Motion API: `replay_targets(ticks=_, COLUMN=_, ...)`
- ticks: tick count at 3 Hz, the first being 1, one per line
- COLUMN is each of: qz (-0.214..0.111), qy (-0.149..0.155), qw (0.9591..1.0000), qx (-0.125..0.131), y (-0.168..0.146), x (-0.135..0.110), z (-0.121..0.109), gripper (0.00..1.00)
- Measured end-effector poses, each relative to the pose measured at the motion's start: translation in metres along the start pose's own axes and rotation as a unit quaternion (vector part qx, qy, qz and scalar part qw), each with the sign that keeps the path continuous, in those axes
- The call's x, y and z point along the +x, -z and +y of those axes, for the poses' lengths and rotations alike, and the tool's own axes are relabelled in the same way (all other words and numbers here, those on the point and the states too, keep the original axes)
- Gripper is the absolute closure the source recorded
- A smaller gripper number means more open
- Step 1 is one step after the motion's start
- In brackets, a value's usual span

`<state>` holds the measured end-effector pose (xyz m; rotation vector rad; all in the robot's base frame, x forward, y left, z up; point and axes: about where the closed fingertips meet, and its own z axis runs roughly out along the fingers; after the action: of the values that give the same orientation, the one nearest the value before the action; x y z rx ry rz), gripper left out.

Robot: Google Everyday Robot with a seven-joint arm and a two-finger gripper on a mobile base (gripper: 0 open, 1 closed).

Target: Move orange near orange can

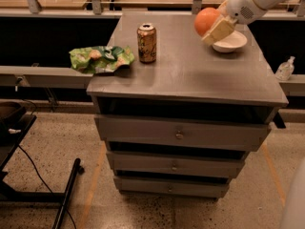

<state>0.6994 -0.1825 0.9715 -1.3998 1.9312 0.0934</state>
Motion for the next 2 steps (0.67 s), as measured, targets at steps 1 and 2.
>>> replay_targets(ticks=1, qz=-0.033, qy=-0.014, qw=0.9993, qx=-0.004, y=-0.025, x=-0.026, z=-0.004, gripper=1.0)
replay_targets(ticks=2, qz=-0.042, qy=-0.045, qw=0.9979, qx=-0.022, y=-0.068, x=-0.029, z=0.007, gripper=1.0)
